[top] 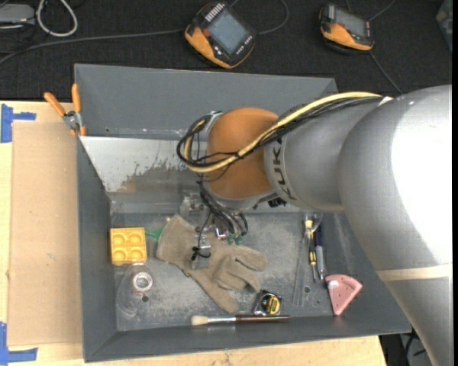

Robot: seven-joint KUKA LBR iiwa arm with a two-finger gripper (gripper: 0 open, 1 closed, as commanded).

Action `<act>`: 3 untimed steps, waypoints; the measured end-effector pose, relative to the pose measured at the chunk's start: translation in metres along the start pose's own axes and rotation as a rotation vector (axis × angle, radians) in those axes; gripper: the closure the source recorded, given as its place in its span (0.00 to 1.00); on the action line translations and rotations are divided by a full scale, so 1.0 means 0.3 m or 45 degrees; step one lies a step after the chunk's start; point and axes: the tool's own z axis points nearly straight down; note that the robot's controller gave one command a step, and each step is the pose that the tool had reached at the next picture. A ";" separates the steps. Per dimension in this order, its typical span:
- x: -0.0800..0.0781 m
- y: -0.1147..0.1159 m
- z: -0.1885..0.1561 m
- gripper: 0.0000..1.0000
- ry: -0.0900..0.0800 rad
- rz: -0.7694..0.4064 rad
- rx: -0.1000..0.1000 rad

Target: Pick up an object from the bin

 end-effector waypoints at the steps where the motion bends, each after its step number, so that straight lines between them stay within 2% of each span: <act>1: 0.028 -0.038 0.000 0.00 0.010 0.003 -0.001; 2: 0.010 -0.012 0.001 0.00 0.003 0.000 -0.001; 3: 0.022 -0.030 -0.003 1.00 0.010 0.004 -0.002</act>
Offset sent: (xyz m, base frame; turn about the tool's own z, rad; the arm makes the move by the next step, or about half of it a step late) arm -0.0027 -0.0034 0.0001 0.0004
